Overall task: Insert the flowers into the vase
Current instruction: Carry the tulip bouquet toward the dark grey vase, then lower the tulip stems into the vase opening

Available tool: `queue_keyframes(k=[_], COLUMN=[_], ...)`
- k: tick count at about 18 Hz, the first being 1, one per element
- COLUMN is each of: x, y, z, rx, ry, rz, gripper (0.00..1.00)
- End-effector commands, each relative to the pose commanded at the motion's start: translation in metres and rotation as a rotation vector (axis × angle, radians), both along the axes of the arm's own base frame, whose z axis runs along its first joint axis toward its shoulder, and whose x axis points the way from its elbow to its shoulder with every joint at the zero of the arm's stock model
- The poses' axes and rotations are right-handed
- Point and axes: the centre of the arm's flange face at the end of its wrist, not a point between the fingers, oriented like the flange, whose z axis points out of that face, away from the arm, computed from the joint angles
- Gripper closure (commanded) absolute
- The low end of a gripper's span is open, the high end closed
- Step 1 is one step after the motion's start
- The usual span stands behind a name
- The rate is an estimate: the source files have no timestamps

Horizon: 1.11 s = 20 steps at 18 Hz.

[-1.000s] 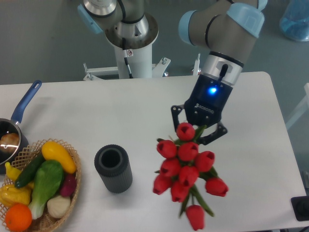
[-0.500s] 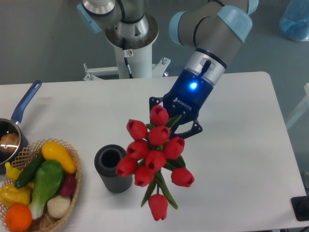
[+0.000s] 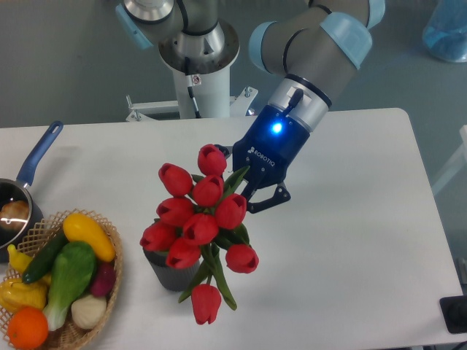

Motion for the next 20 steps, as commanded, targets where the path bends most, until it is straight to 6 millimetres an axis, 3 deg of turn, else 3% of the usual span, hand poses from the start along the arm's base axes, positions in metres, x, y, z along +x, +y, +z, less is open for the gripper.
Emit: queue_keyframes(k=[1, 5, 8, 20], x=[0.013, 0.024, 0.033, 0.031], y=[0.01, 0.015, 0.012, 0.014], z=[-0.001, -0.005, -0.019, -0.03], rx=[0.01, 0.081, 0.102, 0.204], ry=[-0.008, -0.085, -0.129, -0.145], rz=[-0.033, -0.1, -0.128, -0.202], gripper=[0.86, 0.86, 0.86, 0.86])
